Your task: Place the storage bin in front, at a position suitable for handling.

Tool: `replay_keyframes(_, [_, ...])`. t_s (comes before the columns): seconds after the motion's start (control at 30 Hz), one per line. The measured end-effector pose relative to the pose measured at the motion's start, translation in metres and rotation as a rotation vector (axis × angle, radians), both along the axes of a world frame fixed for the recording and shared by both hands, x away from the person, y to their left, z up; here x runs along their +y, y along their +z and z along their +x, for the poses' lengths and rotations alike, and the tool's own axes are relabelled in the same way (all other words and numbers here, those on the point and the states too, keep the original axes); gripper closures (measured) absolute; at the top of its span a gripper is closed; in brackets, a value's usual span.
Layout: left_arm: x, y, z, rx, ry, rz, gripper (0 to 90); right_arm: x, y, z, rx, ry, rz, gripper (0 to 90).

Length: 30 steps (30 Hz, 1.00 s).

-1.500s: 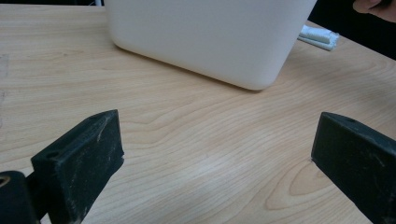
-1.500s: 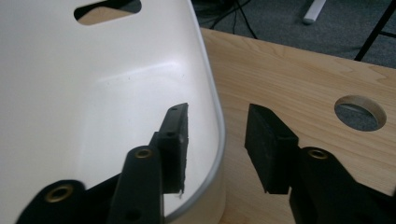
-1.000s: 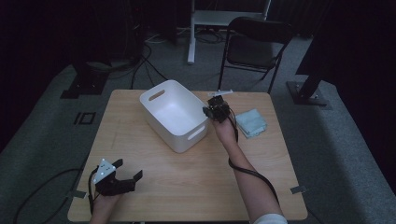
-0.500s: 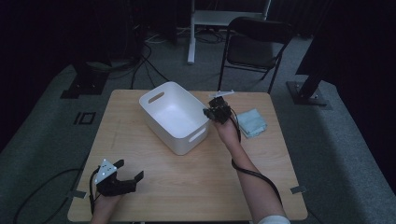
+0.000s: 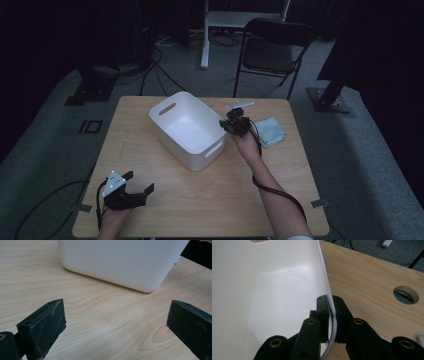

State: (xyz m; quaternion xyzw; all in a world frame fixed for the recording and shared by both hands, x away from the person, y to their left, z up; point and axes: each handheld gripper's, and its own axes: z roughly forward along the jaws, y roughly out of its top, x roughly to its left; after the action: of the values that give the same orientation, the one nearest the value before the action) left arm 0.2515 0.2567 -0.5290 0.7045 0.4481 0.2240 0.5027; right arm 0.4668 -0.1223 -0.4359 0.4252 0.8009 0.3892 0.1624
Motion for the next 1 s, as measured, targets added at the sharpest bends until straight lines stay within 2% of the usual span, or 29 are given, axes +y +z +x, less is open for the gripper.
replay_keyframes(1.0, [-0.003, -0.001, 0.0, 0.009, 0.0, 0.01, 2.4, -0.023, 0.0, -0.04, 0.005, 0.102, -0.02, 85.4])
